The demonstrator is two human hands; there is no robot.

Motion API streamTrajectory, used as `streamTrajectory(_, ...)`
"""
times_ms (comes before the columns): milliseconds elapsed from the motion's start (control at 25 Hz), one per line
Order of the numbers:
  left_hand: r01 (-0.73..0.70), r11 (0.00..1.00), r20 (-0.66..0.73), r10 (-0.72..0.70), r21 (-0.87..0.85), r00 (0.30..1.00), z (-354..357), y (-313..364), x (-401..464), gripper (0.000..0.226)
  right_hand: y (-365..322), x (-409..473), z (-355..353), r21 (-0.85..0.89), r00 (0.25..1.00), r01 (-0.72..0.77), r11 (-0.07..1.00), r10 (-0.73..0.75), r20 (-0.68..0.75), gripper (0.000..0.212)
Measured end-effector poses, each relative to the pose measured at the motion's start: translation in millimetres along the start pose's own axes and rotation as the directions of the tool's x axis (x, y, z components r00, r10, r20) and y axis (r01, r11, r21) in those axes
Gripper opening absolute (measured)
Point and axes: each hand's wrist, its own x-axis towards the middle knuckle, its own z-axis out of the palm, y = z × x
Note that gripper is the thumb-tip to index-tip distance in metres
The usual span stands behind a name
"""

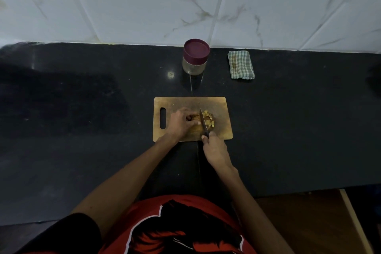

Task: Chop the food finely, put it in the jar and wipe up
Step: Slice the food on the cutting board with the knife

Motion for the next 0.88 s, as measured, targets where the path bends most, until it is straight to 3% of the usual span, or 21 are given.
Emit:
streamTrajectory(440,0.040,0.999,0.020,-0.040,-0.003,0.999,-4,3,0,0.041,-4,1,1,0.005,1.000,0.006,1.000,-0.006,0.001,0.020)
streamTrajectory(880,0.013,0.999,0.088,-0.017,0.053,0.996,-10,5,3,0.042,-13,-4,2,-0.115,0.999,-0.002,0.993,-0.003,-0.036,0.024)
